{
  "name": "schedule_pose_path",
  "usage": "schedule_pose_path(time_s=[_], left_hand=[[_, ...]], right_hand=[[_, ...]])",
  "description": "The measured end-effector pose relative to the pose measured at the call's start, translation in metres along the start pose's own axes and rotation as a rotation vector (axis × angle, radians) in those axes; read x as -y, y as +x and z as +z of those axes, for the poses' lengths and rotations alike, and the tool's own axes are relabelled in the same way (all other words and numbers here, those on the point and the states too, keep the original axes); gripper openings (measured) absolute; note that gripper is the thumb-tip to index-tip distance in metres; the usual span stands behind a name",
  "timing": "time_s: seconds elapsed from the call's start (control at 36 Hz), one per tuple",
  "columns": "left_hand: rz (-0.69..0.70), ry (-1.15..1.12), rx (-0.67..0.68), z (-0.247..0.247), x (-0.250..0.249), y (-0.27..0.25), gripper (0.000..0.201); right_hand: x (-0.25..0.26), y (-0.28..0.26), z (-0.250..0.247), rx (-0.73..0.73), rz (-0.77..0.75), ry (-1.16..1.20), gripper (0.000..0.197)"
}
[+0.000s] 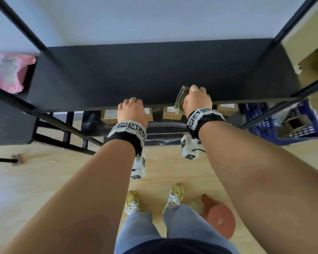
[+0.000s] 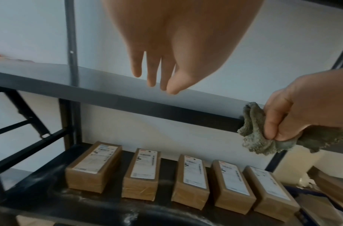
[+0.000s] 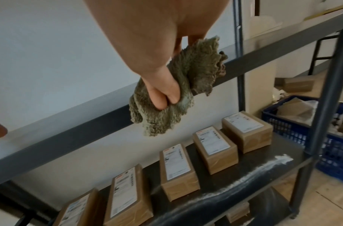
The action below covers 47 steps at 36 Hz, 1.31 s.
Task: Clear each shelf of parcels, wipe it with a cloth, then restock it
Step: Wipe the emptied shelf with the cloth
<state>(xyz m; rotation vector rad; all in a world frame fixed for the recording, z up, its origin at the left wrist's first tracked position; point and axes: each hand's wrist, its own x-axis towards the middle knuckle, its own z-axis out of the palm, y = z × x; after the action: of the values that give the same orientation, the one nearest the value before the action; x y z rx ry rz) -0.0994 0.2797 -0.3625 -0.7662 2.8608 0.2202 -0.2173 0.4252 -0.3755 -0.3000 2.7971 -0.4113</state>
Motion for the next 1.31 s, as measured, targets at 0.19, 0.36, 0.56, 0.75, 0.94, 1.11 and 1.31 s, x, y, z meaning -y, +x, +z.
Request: schedule_pose_path(time_s=[0.19,0.36,0.56,0.75,0.94,1.11,1.31], left_hand=[[0.126,0.008,-0.002,0.005,-0.081,0.018,0.043],[0.241,0.023,-0.003,0.013,-0.142,0.035,0.041],[0.344,0.029,-0.007,0.021,-0.204,0.053,0.041],[0.425,0.045,-0.005,0.022,-0.247,0.065,0.041],[0.465,0.069,0.011,0.025,-0.265,0.069,0.042],[0.470,0.072,0.010,0.029,-0.258,0.071,0.038],[0.461,0.053,-0.007,0.026,-0.228,0.071,0.041]], right_hand=[[-0.071,0.017,-0.035,-0.045,-0.007,-0.082,0.028],[-0.123,0.027,-0.061,-0.064,0.096,-0.062,0.030],[-0.180,0.047,-0.083,-0.110,0.243,-0.066,0.031],[-0.219,0.062,-0.091,-0.102,0.382,-0.041,0.031],[-0.242,0.056,-0.097,-0.291,0.628,0.296,0.025],[-0.236,0.060,-0.101,-0.518,0.775,0.730,0.037],[-0.210,0.057,-0.087,-0.363,0.716,0.703,0.025]])
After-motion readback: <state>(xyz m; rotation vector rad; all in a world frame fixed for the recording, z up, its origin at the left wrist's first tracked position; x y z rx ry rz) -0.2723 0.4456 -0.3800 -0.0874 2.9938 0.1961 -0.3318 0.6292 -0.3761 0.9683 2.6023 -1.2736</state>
